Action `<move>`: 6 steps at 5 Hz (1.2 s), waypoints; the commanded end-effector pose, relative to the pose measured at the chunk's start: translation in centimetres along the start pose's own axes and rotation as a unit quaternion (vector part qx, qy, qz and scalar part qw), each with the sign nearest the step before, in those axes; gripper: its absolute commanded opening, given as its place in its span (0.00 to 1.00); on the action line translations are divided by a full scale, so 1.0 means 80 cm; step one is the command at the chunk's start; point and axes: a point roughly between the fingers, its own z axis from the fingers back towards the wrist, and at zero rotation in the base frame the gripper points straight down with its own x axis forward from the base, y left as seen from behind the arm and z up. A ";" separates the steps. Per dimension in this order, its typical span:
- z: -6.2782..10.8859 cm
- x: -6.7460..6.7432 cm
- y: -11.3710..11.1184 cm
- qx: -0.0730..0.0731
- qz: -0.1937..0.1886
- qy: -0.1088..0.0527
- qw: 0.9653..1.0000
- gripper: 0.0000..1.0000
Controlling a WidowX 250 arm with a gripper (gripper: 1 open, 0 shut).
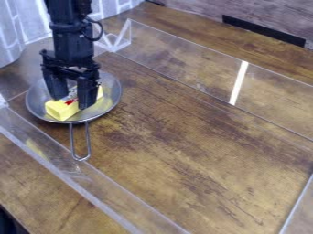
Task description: Remove the yellow object from inside the silver pan and put it on the table
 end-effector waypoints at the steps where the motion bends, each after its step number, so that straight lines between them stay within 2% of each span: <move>1: 0.016 0.000 0.018 0.012 0.011 -0.033 0.999 1.00; 4: -0.013 0.003 0.036 0.022 0.016 -0.037 0.999 1.00; 6: -0.020 0.003 0.039 0.011 0.019 -0.034 0.999 1.00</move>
